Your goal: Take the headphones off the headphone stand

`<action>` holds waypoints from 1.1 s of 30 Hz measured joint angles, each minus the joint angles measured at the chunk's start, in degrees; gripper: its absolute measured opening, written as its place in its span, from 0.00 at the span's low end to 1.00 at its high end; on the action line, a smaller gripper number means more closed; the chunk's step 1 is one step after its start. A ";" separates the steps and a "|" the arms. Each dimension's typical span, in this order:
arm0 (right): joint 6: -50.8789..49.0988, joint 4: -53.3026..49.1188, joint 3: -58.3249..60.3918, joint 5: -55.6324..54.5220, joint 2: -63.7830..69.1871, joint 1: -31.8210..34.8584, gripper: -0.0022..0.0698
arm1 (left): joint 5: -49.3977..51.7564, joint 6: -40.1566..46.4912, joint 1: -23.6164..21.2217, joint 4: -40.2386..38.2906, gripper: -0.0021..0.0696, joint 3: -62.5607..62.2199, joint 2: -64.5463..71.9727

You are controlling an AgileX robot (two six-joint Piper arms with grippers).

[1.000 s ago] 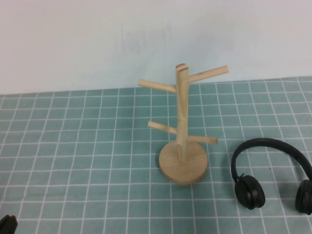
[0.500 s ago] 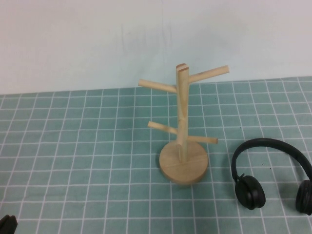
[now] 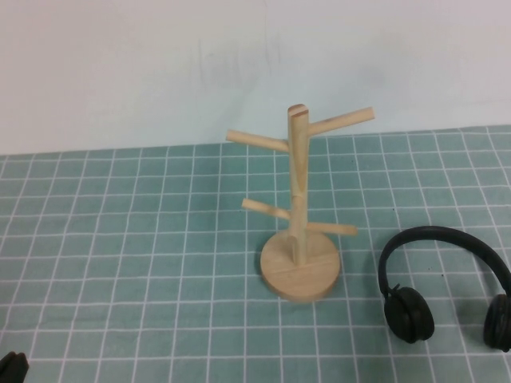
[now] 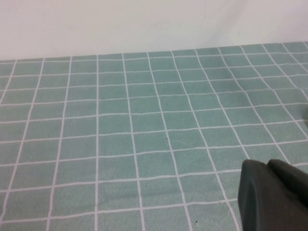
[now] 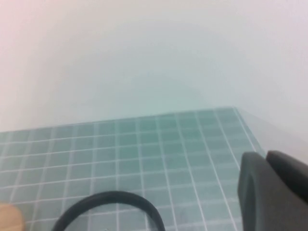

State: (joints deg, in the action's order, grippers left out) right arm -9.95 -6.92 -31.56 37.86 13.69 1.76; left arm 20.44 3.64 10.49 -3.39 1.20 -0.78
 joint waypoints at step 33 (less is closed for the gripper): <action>1.42 1.35 32.83 -15.45 -14.49 1.31 0.02 | 0.00 0.00 0.00 0.00 0.02 0.00 0.00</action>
State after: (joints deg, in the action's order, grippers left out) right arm -8.54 -5.56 1.27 22.41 -0.80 3.07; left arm 20.44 3.64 10.49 -3.39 1.20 -0.78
